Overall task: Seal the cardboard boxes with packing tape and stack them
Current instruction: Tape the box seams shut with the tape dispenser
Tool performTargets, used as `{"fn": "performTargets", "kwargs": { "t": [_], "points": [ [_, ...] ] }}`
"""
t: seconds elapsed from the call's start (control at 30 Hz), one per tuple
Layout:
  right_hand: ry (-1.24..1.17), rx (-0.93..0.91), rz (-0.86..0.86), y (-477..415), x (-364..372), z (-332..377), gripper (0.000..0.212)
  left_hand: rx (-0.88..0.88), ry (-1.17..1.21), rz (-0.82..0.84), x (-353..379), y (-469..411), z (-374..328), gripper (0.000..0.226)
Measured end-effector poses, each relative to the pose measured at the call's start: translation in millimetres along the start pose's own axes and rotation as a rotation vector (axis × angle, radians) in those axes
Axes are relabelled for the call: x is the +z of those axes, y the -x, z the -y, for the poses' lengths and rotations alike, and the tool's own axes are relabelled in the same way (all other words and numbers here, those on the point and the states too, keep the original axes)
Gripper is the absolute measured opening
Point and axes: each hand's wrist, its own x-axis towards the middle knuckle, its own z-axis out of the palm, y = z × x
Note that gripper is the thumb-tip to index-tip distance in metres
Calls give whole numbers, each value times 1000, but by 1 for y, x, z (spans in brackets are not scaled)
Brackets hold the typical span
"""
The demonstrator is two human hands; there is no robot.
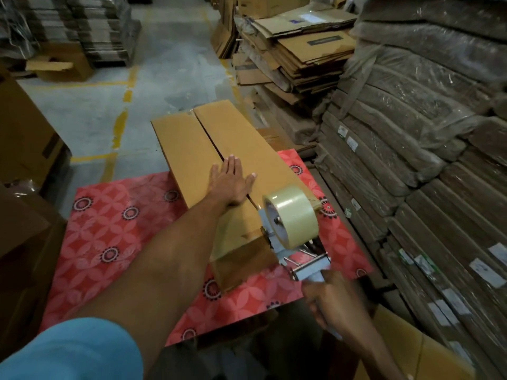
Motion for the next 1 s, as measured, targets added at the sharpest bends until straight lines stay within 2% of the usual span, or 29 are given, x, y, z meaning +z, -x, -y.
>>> {"fn": "performTargets", "kwargs": {
  "t": [0.1,0.17,0.27,0.33,0.37,0.43,0.5,0.6,0.67,0.83,0.9,0.93,1.0],
  "points": [
    [290,-101,19,9,-9,-37,24,-4,-20,-10,0,-2,1,87],
    [400,-120,23,11,-13,-49,28,-1,-20,-6,0,0,1,87],
    [88,-1,-54,9,-6,-53,13,-22,-18,-29,-3,3,-2,85],
    [-32,62,-34,6,-4,-58,15,-38,-2,-72,-6,12,-6,81],
    [-52,79,-33,6,-3,-58,16,9,8,-108,-7,21,-10,78],
    [-28,53,-39,6,-1,-62,17,228,19,-128,-3,48,-22,72],
    [-12,38,-63,1,1,-68,18,441,19,-67,5,83,-32,72],
    [-71,21,-48,-5,8,-73,28,609,-105,-43,19,113,-29,67],
    [-140,48,-39,-10,10,-75,33,610,-141,-40,22,119,-24,67],
    [-210,106,3,-24,12,-92,20,594,-122,-33,23,120,-25,65],
    [-378,147,63,-20,10,-86,32,601,-72,-28,21,122,-25,66],
    [-497,180,114,-19,9,-84,31,605,-43,-23,20,123,-25,67],
    [-776,239,184,-14,9,-86,15,610,-4,-21,21,124,-24,65]
  ]
}}
